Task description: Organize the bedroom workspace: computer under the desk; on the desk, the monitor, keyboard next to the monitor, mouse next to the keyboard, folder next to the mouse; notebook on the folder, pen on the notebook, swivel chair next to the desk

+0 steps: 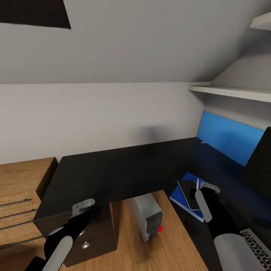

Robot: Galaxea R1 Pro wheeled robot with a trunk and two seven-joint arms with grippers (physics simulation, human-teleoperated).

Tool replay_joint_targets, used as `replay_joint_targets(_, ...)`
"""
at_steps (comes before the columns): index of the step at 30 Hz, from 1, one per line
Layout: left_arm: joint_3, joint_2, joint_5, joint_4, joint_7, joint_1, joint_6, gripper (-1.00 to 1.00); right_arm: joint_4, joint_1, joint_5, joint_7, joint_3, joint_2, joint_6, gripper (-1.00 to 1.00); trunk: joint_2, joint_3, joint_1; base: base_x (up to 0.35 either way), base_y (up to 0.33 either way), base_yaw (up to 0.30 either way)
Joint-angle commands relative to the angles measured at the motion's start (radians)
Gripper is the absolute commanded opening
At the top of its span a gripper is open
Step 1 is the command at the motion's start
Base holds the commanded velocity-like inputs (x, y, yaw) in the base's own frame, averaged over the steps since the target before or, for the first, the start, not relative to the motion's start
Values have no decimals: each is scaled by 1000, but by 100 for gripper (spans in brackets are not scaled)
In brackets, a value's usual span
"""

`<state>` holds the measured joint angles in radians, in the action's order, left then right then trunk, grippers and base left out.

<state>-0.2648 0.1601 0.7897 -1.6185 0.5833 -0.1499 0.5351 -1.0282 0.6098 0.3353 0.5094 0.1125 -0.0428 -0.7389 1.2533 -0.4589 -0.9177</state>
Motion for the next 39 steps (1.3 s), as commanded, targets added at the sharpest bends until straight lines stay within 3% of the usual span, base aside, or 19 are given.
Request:
replay_joint_targets(1, -2, 1, 9, -1, 10, -1, 0, 100, -1, 1, 10, 9, -1, 0, -2, -100, 8, -4, -4, 0, 0, 0)
replay_joint_targets(9, -2, 1, 9, -1, 10, -1, 0, 100, 0, 1, 10, 9, -2, 1, -1, -100, 64, -29, -35, 0, 0, 0)
replay_joint_targets(18, -2, 1, 9, -1, 10, -1, 0, 100, -1, 1, 10, 9, -3, 1, 0, -100, 64, -29, -35, 0, 0, 0)
replay_joint_targets(19, -2, 1, 9, -1, 10, -1, 0, 100, -1, 1, 10, 9, -3, 1, 0, 100, 64, -29, -35, 0, 0, 0)
replay_joint_targets(32, -5, 1, 11, -1, 10, -1, 2, 100, -13, 1, 10, 8, -4, 1, 0, 100, 64, -29, -35, 0, 0, 0)
replay_joint_targets(39, -6, 2, 11, 2, 10, -1, 4, 100, -119, 0, 11, 9, -12, 19, 0, 100, 22, -11, -12, 0, 0, 0)
